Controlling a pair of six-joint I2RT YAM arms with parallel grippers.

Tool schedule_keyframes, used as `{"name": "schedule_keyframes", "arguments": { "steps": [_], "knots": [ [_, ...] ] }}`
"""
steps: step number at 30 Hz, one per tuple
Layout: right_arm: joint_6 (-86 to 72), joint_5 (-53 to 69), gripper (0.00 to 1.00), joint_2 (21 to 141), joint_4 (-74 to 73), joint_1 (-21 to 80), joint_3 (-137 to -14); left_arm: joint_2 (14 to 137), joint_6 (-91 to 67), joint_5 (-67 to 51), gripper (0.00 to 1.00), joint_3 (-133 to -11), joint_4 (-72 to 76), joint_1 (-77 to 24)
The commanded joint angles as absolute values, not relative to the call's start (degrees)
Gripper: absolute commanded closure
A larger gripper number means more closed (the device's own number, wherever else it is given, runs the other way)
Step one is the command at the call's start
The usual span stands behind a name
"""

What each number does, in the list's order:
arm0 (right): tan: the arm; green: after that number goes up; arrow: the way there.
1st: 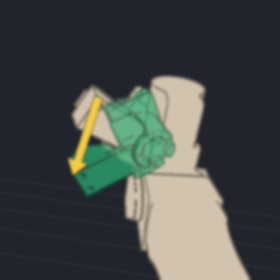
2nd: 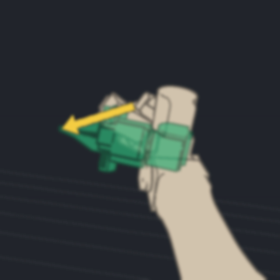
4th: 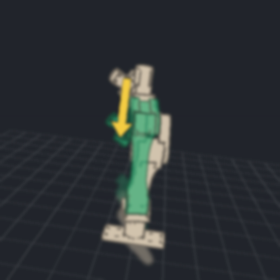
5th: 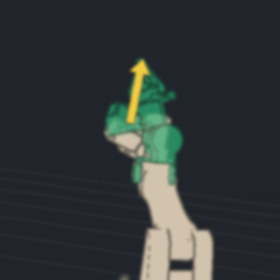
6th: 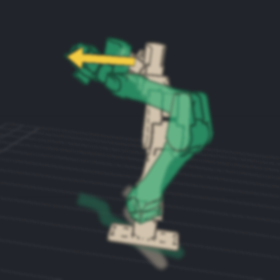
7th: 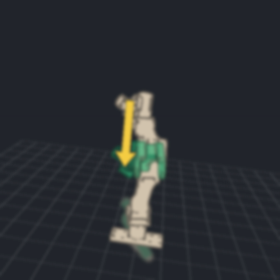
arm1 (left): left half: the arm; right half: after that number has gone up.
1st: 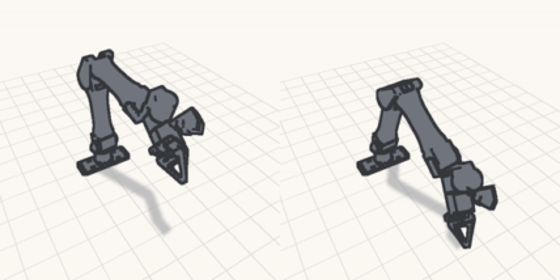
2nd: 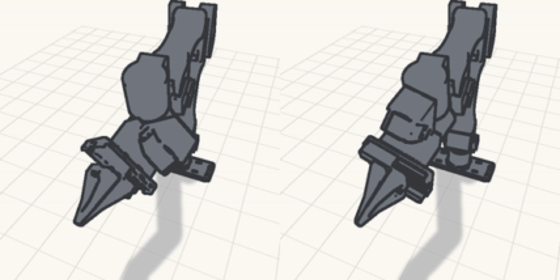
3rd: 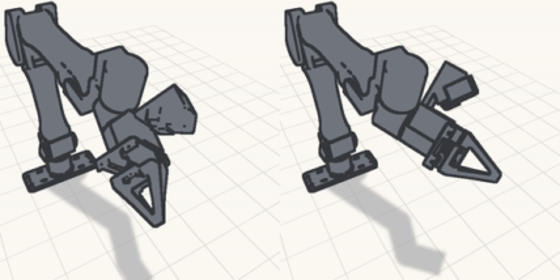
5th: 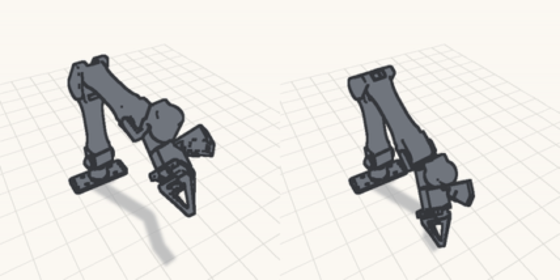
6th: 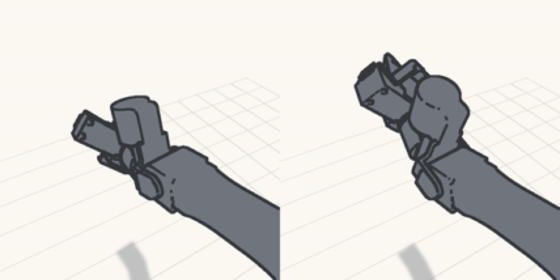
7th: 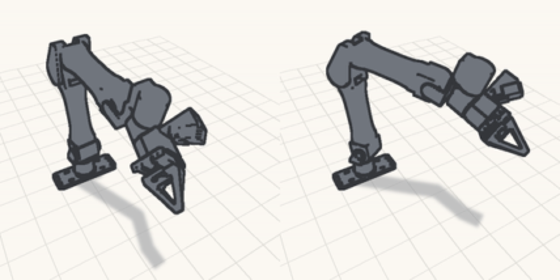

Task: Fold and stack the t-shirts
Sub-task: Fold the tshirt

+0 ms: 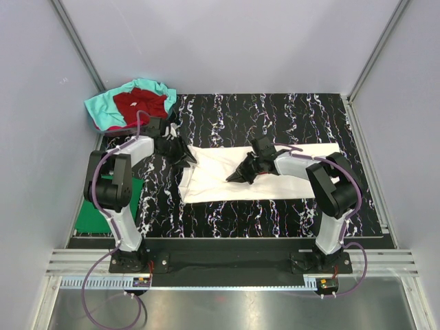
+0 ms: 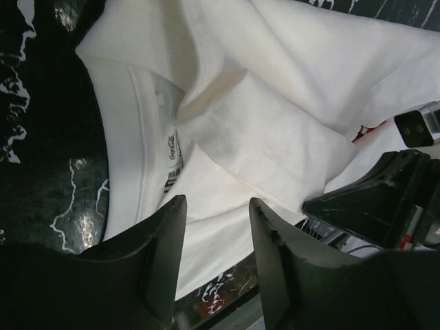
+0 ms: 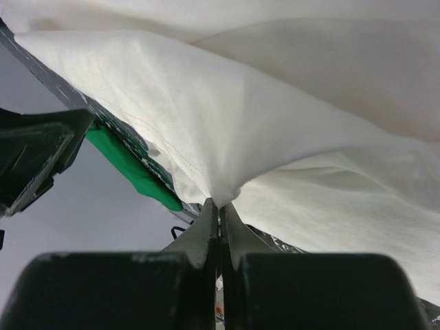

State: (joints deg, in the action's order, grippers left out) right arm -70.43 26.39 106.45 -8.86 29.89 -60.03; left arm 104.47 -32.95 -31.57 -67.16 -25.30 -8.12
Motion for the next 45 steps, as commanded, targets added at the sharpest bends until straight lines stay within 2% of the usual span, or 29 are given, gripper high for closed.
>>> {"name": "schedule_keyframes", "arguments": {
  "steps": [1, 7, 13, 18, 20, 23, 27, 31, 41, 45],
  "knots": [
    [-69.1, 28.8, 1.00, 105.6, -7.0, 29.5, -59.3, 106.9, -28.2, -28.7, 0.57, -71.6, -22.2, -8.9],
    [-68.6, 29.8, 1.00, 105.6, -6.7, 28.7, -58.4, 110.6, -23.2, -24.9, 0.56, -75.1, -21.9, -9.6],
    [-66.8, 30.3, 1.00, 103.9, -8.0, 27.0, -57.0, 112.7, -21.8, -26.9, 0.55, -78.1, -22.0, -10.3],
    [-65.5, 31.7, 1.00, 103.9, -7.9, 25.8, -56.8, 112.0, -21.3, -29.7, 0.45, -77.7, -23.1, -11.2],
    [-65.4, 32.2, 1.00, 104.1, -7.6, 25.6, -57.0, 111.5, -20.5, -31.5, 0.44, -77.1, -22.5, -11.4],
    [-65.5, 33.0, 1.00, 104.8, -7.0, 25.4, -56.9, 111.4, -18.3, -33.0, 0.45, -76.5, -20.9, -11.8],
    [-65.4, 33.7, 1.00, 105.2, -6.5, 25.1, -57.0, 110.6, -17.1, -35.5, 0.55, -74.7, -17.9, -11.8],
    [-65.4, 33.8, 1.00, 105.2, -6.5, 24.9, -57.0, 108.6, -17.5, -36.5, 0.55, -72.1, -16.0, -11.8],
    [-65.5, 34.2, 1.00, 105.1, -6.0, 24.4, -56.6, 98.0, -21.3, -24.4, 0.54, -65.7, -17.5, -11.8],
    [-65.5, 34.3, 1.00, 105.2, -5.8, 24.3, -56.4, 96.7, -21.8, -27.8, 0.53, -64.6, -15.6, -11.7]
  ]
}}
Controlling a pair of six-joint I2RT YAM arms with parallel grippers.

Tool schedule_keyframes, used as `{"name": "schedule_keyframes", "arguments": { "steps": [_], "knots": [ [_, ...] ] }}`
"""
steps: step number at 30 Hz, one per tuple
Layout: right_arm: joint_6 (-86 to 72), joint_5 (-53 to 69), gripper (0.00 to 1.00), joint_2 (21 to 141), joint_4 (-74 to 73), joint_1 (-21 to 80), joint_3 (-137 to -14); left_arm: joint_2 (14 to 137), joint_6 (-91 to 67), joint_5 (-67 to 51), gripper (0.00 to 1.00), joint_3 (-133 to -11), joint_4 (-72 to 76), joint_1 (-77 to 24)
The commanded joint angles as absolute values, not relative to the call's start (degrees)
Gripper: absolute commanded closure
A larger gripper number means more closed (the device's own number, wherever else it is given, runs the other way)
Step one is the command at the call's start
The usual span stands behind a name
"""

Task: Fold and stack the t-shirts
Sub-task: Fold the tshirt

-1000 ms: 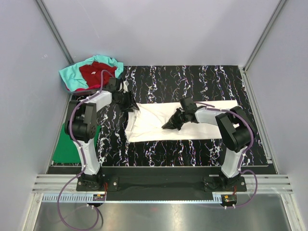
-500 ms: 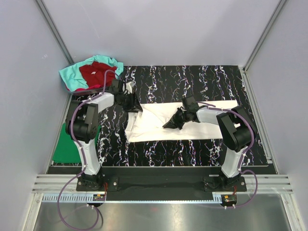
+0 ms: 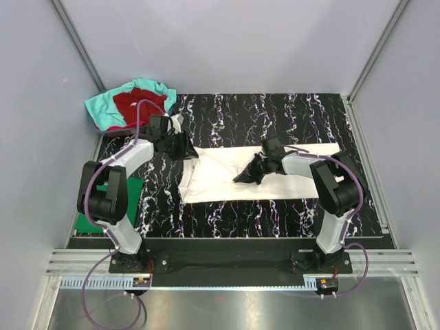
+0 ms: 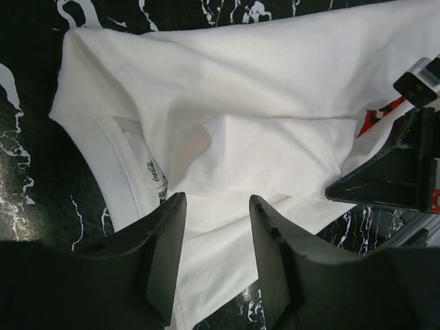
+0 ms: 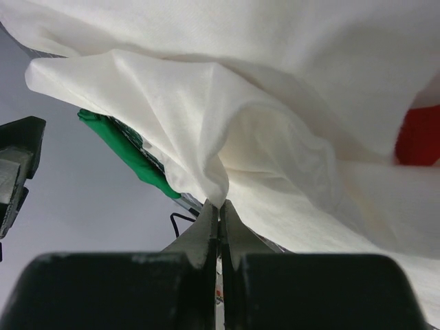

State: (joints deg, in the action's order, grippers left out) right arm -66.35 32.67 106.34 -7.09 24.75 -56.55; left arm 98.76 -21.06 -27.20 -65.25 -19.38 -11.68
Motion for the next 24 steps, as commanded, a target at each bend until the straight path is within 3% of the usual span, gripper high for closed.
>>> {"name": "schedule_keyframes", "arguments": {
  "steps": [1, 5, 16, 24],
  "knots": [
    [-65.5, 34.3, 1.00, 105.2, -6.0, 24.3, -56.4, 97.7, -21.5, -29.9, 0.53, -64.9, -14.6, -11.8],
    [-65.8, 34.6, 1.00, 105.4, -5.5, 24.3, -56.3, 100.9, -19.9, -35.9, 0.50, -66.5, -14.3, -11.9],
    [-66.4, 34.8, 1.00, 105.5, -4.6, 24.3, -55.3, 107.0, -14.9, -33.4, 0.48, -69.3, -18.1, -12.0],
    [-66.4, 35.1, 1.00, 106.4, -4.5, 24.2, -56.1, 107.8, -15.7, -36.5, 0.55, -67.6, -15.5, -12.6]
  ]
}}
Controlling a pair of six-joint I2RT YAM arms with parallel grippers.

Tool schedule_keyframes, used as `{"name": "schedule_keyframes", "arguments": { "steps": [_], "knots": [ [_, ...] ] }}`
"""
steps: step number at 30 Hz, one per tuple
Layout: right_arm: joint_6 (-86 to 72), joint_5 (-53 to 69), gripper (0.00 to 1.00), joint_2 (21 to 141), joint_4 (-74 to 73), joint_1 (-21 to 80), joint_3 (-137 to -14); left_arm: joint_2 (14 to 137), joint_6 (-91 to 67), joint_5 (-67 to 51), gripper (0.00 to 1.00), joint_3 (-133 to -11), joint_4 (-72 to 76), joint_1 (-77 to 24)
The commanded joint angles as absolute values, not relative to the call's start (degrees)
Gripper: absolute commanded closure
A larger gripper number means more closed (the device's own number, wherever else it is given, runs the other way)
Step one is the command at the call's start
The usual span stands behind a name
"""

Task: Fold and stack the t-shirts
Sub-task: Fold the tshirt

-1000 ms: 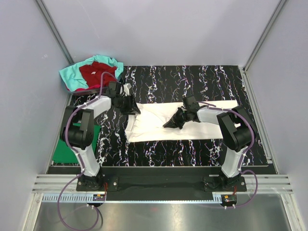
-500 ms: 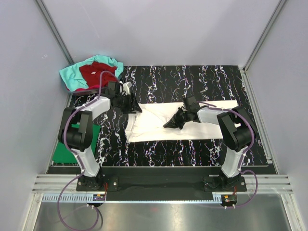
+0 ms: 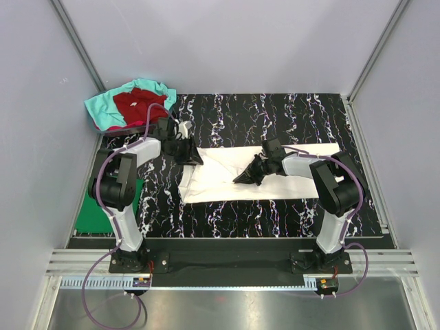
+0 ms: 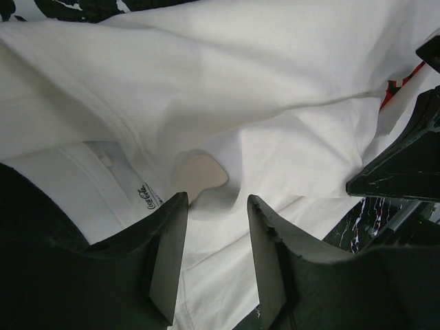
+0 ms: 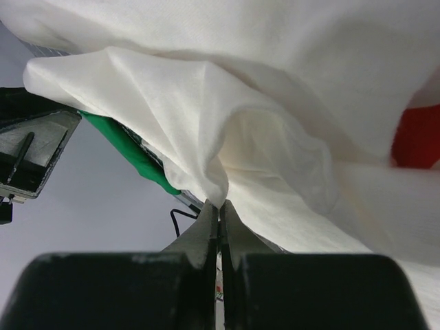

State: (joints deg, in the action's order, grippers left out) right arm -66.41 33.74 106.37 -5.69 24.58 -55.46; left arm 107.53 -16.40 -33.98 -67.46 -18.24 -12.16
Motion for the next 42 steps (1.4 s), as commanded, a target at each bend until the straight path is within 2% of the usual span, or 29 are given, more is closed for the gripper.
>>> {"name": "schedule_keyframes", "arguments": {
  "steps": [1, 15, 16, 17, 20, 21, 22, 32, 42],
  "knots": [
    [-66.5, 35.2, 1.00, 106.5, -4.4, 24.2, -56.2, 108.4, -15.6, -36.4, 0.55, -67.8, -15.9, -12.7],
    [-66.8, 35.9, 1.00, 107.5, -3.9, 24.0, -56.6, 109.6, -14.9, -35.5, 0.57, -68.2, -18.2, -12.9],
    [-66.8, 35.9, 1.00, 107.5, -3.8, 23.9, -56.7, 109.4, -14.9, -35.6, 0.60, -68.1, -18.4, -12.8],
    [-66.4, 35.9, 1.00, 107.5, -4.0, 23.9, -56.8, 109.4, -14.9, -35.7, 0.69, -68.2, -18.7, -12.8],
    [-65.5, 35.9, 1.00, 107.1, -5.4, 23.9, -57.4, 108.8, -15.3, -33.8, 0.86, -68.9, -20.8, -12.8],
    [-65.0, 35.9, 1.00, 106.8, -6.1, 23.8, -57.7, 108.5, -16.0, -33.1, 0.98, -70.0, -23.2, -12.8],
    [-64.1, 35.4, 1.00, 106.5, -7.1, 23.9, -58.0, 108.5, -16.3, -32.5, 1.00, -70.8, -24.9, -12.8],
    [-43.4, 32.1, 1.00, 104.1, -29.2, 23.6, -68.2, 106.5, -16.9, -28.6, 1.00, -77.3, -41.8, -12.8],
    [-37.0, 38.6, 1.00, 104.9, -34.7, 22.6, -67.3, 101.1, -19.9, -30.6, 1.00, -67.7, -42.4, -15.0]
  ]
}}
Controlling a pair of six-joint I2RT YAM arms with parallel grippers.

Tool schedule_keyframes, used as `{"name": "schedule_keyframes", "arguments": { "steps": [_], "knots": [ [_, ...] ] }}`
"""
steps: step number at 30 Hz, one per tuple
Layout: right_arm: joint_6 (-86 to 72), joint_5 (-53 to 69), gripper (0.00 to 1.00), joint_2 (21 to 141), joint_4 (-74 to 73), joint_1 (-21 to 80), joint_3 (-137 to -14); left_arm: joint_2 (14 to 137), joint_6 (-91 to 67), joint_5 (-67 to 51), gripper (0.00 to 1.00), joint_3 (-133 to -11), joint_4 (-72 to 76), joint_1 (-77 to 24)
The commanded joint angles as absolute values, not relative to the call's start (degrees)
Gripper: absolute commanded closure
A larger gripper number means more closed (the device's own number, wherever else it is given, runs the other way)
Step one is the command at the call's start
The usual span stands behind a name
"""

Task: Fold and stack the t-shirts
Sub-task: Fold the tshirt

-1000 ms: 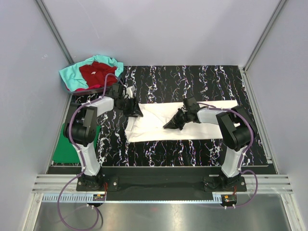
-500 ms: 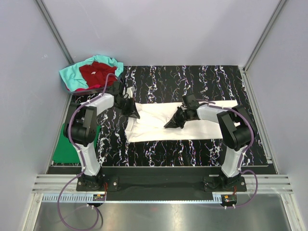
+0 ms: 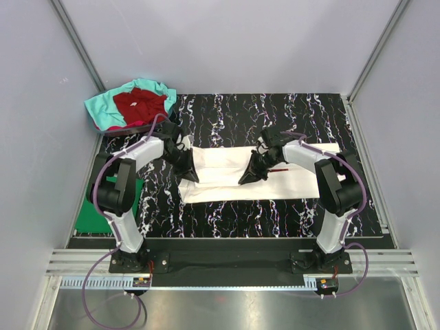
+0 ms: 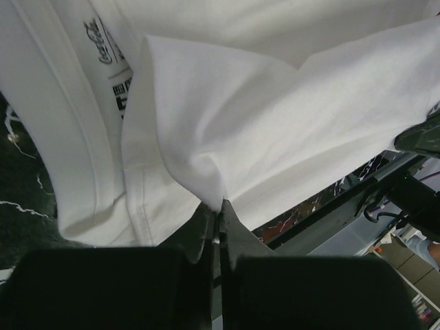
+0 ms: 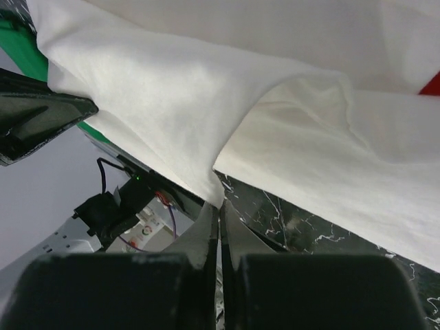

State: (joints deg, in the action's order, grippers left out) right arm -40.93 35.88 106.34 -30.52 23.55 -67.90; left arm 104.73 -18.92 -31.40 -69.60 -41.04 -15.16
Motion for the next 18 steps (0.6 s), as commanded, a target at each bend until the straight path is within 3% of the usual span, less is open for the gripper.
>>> {"name": "schedule_keyframes", "arguments": {
  "steps": [1, 18],
  "knots": [
    [-36.7, 39.1, 1.00, 104.9, -34.6, 22.6, -66.8, 100.6, -20.0, -30.6, 1.00, -67.2, -42.3, -15.5],
    [-34.8, 39.3, 1.00, 107.7, -34.2, 22.6, -63.5, 102.4, -21.1, -27.8, 1.00, -63.4, -40.0, -18.7]
  ]
}}
